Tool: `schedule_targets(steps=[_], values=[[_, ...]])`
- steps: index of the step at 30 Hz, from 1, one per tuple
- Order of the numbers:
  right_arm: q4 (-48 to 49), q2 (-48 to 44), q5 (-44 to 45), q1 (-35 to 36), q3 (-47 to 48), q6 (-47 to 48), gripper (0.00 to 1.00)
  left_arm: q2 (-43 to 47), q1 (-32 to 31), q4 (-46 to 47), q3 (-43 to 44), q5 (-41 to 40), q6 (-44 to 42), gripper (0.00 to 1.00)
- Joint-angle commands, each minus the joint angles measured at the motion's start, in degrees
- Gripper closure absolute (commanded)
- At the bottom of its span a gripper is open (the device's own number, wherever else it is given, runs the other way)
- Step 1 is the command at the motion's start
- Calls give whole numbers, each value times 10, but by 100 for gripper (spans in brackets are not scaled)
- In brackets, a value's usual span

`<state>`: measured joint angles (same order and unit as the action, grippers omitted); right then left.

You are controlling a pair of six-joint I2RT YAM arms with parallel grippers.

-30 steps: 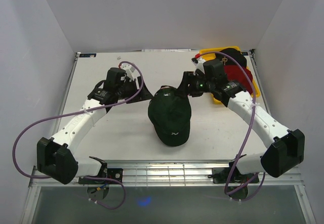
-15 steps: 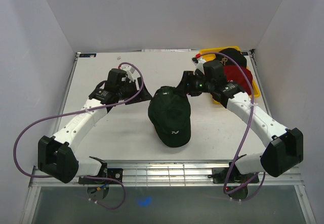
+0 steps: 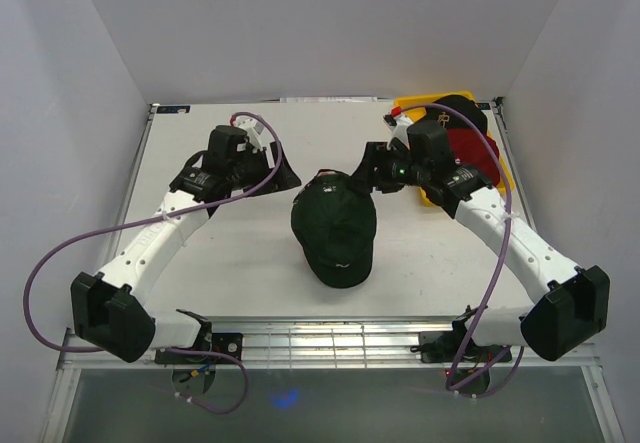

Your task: Stack the hats

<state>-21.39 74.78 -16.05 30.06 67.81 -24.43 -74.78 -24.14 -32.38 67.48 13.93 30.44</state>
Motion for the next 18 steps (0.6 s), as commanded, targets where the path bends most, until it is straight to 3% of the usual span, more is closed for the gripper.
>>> schedule_targets(steps=[1,11,18], values=[[5,-23,-15,0,29,12,34,20,-2,-8,25,-2,-12,15],[22,-3,-21,0,53,16,34,0,-2,-8,62,7,-48,14],[25,31,-28,1,69,19,42,-14,-2,-1,70,41,-79,14]])
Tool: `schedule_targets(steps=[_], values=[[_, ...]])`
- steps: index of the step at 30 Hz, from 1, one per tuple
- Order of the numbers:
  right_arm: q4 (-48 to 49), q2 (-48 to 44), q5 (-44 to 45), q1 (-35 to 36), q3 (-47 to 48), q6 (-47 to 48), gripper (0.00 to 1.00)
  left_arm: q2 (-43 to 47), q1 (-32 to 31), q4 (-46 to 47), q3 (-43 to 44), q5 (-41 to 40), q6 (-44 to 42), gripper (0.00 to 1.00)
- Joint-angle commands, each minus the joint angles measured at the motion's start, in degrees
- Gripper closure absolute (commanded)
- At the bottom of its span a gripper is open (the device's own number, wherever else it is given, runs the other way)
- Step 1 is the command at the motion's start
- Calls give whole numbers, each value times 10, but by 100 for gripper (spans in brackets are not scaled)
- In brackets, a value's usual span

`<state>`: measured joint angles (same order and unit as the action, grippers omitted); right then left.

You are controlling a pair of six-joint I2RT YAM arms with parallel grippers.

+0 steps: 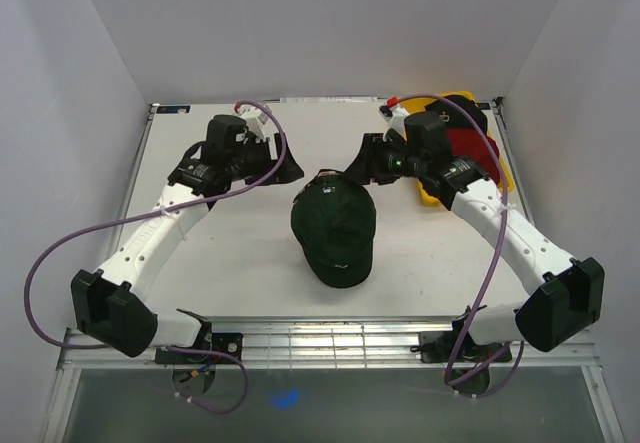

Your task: Stack the hats

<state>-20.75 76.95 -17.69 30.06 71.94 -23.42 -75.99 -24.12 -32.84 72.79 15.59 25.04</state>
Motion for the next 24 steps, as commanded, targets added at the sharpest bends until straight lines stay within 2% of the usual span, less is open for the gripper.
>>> schedule_targets(steps=[1,12,24], values=[[19,12,-14,0,32,10,43,-3,-2,2,16,29,-31,15],[11,37,-26,0,47,24,45,-15,-5,23,4,102,-53,16],[-16,57,-30,1,70,48,50,-56,-28,23,18,88,-66,23]])
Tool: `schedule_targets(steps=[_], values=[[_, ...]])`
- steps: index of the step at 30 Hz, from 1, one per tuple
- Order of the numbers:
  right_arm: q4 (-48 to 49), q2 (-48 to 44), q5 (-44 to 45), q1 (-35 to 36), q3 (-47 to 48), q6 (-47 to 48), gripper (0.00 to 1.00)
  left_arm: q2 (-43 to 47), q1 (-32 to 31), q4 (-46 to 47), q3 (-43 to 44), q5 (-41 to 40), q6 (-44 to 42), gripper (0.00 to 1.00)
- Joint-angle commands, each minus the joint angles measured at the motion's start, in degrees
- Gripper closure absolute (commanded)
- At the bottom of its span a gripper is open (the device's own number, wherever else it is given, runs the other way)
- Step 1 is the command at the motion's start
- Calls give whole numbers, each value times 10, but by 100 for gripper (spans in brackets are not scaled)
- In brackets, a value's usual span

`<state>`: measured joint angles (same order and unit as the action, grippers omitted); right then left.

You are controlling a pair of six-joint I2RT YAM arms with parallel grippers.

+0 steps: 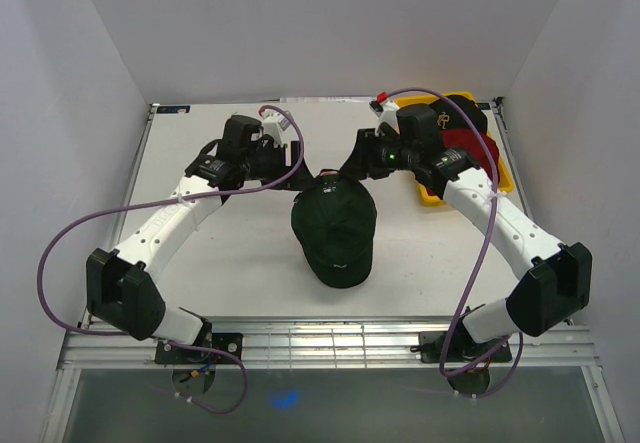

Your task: Stack the hats

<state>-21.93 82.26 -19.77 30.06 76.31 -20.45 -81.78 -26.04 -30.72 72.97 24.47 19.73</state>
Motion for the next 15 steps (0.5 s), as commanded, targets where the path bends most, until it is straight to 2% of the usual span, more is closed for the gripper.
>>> schedule_targets(steps=[1,12,15], values=[[-3,3,-11,1,25,20,50,0,-9,2,20,-4,-13,23],[-8,6,-40,1,27,44,50,-29,-41,-8,50,-70,-3,35],[-14,11,-36,1,28,49,56,-34,-52,-12,59,-86,1,37]])
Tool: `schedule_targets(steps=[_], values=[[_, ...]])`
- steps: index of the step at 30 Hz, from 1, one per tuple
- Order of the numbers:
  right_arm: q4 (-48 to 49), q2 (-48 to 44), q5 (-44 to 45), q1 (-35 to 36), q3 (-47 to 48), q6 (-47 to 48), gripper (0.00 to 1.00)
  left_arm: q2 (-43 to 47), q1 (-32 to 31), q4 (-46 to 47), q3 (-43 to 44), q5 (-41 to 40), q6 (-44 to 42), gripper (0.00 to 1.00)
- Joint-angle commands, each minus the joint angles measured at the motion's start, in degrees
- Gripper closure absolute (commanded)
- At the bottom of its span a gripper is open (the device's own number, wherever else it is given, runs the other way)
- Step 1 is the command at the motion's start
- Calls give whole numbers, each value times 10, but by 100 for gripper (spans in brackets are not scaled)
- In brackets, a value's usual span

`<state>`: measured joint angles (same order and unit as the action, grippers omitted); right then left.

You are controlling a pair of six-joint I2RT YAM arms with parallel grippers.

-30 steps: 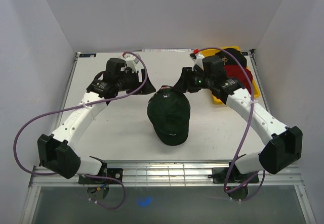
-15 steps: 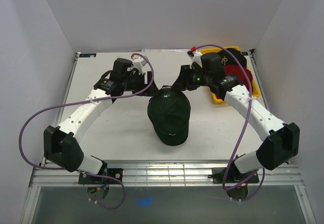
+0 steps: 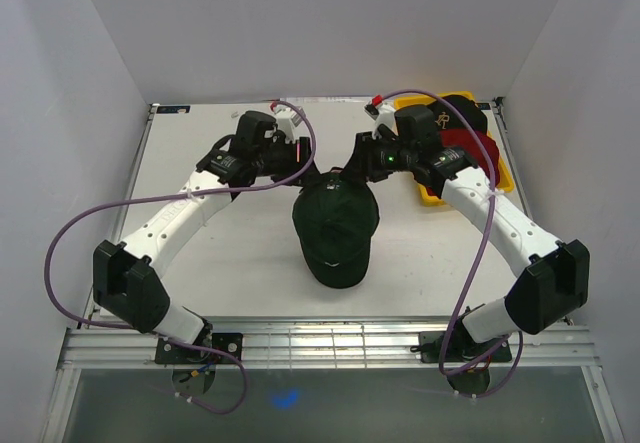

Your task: Stack the hats

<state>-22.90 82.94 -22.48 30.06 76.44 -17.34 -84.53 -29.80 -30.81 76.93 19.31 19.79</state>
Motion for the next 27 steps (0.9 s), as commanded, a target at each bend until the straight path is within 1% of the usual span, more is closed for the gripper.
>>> schedule_targets(steps=[1,2,6,7,11,12,14,15,18,23,27], values=[[-7,5,-8,1,26,20,60,-7,-17,-13,21,-42,2,39],[-8,5,-5,2,24,21,66,-10,-20,-14,23,-50,4,39],[-15,2,22,1,16,28,75,-7,-30,-20,29,-76,12,39],[-18,1,30,1,15,32,76,-6,-31,-22,29,-81,16,39],[-26,-8,73,1,9,36,78,2,-38,-25,23,-96,24,39],[-29,-9,102,1,9,37,79,4,-40,-26,20,-100,26,39],[-36,-16,133,1,4,40,80,11,-42,-25,14,-108,30,39],[-35,-20,154,1,-2,43,81,12,-45,-26,12,-110,31,39],[-22,-37,181,1,-29,44,81,17,-48,-25,5,-118,37,39],[7,-57,190,1,-83,41,83,16,-60,-24,-3,-138,49,39],[29,-59,184,2,-108,37,83,11,-65,-23,-9,-162,54,38]])
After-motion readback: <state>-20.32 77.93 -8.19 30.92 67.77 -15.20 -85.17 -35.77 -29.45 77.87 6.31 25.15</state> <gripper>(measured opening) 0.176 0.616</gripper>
